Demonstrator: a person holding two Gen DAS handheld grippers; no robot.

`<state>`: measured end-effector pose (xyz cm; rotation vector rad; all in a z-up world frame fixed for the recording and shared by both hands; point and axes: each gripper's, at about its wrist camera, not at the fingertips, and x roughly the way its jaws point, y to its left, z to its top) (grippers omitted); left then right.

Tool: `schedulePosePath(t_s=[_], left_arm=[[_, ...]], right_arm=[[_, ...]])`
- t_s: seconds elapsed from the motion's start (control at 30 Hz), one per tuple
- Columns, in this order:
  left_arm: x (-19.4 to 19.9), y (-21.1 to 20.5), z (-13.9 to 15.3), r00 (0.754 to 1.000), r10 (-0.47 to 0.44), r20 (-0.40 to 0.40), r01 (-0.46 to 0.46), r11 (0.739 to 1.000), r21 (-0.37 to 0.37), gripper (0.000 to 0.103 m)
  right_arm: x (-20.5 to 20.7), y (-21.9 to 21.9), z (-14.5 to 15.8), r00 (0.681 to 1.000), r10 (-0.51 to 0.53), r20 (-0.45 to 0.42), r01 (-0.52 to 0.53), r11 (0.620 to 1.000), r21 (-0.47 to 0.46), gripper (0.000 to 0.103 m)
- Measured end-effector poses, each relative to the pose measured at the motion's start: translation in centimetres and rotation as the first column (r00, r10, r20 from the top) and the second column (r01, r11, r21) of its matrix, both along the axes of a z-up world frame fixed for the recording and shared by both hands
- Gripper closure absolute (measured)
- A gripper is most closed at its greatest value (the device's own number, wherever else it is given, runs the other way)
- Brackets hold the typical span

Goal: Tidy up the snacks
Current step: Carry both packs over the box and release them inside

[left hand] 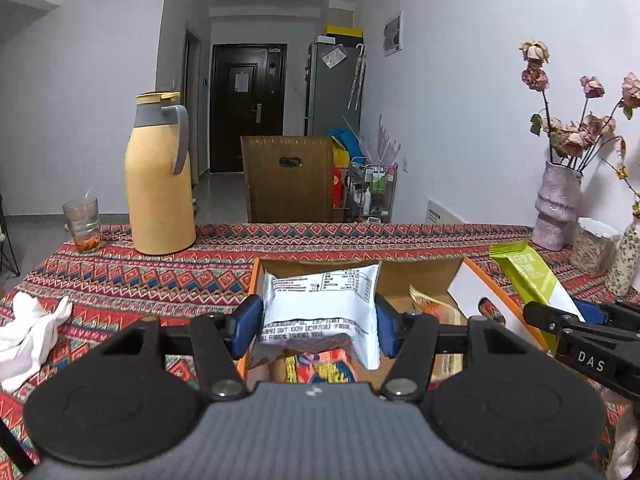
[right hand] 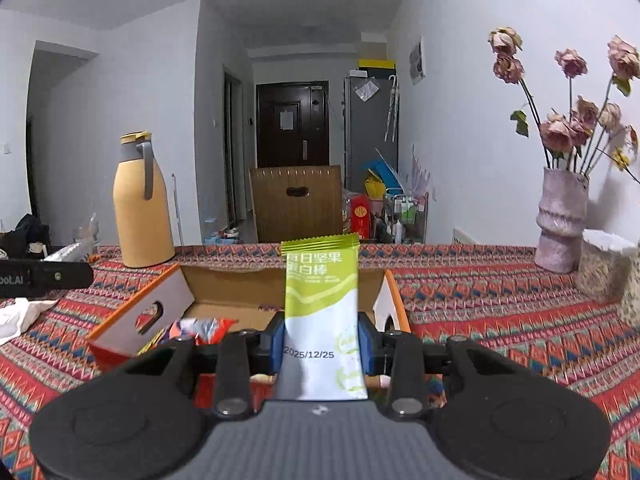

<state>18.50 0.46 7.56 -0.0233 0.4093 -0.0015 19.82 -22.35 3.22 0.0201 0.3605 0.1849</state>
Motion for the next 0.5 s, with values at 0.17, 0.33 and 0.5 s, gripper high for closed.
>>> schedulePosePath(t_s=[0.17, 0.33, 0.5], left_arm=[[2.7, -0.5, 0.0, 1.0, 0.011, -0.005, -0.011, 1.0, 0.011, 0.044], [5.9, -0.6, -0.6, 0.999, 0.033, -0.023, -0.032, 0.999, 0.015, 0.044], [8.4, -0.4, -2.0, 0.997, 0.063, -0.05, -0.063, 0.998, 0.006, 0.044]], right_arm=[[3.1, 0.6, 0.1, 1.0, 0.005, -0.003, -0.005, 1.0, -0.001, 0.068], [6.2, 1.0, -0.3, 1.0, 0.002, -0.025, -0.002, 1.0, 0.006, 0.068], [8.8, 1.3, -1.7, 0.998, -0.003, -0.062, 0.004, 1.0, 0.018, 0.068]])
